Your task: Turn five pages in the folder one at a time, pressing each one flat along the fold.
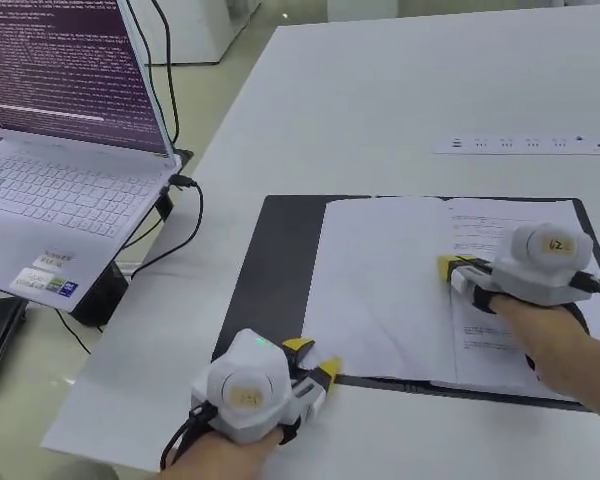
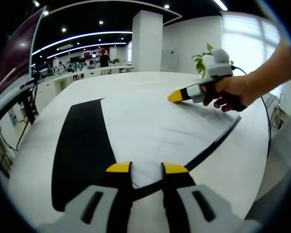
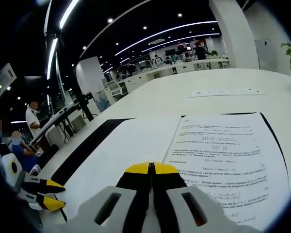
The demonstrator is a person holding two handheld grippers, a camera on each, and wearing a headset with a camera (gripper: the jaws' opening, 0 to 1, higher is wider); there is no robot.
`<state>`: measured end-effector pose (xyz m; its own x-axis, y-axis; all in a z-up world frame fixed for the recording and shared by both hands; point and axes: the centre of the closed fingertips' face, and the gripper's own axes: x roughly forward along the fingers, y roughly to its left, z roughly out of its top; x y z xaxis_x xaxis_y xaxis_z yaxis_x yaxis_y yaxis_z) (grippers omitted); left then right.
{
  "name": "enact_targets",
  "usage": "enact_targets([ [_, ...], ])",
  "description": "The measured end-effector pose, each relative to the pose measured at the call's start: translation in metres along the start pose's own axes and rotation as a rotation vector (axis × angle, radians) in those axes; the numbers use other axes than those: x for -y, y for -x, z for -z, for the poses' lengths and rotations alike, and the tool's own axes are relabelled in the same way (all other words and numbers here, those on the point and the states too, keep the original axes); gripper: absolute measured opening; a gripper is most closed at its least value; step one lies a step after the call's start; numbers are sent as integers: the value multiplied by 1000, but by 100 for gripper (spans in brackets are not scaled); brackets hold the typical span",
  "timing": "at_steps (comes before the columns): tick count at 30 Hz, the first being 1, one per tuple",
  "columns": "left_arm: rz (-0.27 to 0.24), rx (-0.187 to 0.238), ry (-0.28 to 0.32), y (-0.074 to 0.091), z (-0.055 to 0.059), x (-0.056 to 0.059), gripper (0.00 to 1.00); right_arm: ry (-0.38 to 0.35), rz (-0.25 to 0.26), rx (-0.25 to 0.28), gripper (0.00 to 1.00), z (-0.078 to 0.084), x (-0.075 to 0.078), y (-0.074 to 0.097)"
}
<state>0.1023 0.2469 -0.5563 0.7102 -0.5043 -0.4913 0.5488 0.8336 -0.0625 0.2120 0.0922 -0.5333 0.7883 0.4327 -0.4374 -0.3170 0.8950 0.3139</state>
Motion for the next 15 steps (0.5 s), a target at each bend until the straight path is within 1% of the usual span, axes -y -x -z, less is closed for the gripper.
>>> enact_targets([
  [9,3,-2,-2,0,0,0,23,3,3,-7,0,13,-6,17],
  [11,3,-4,-2,0,0,0,23,-8,3,-6,0,16,-8,21],
  [13,2,-4,-4,0,0,1,23,-5,1,-6,0,19,-11,23],
  [15,2,-5,-1,0,0,1,22,-3,-2,-8,0,20,-10,23],
])
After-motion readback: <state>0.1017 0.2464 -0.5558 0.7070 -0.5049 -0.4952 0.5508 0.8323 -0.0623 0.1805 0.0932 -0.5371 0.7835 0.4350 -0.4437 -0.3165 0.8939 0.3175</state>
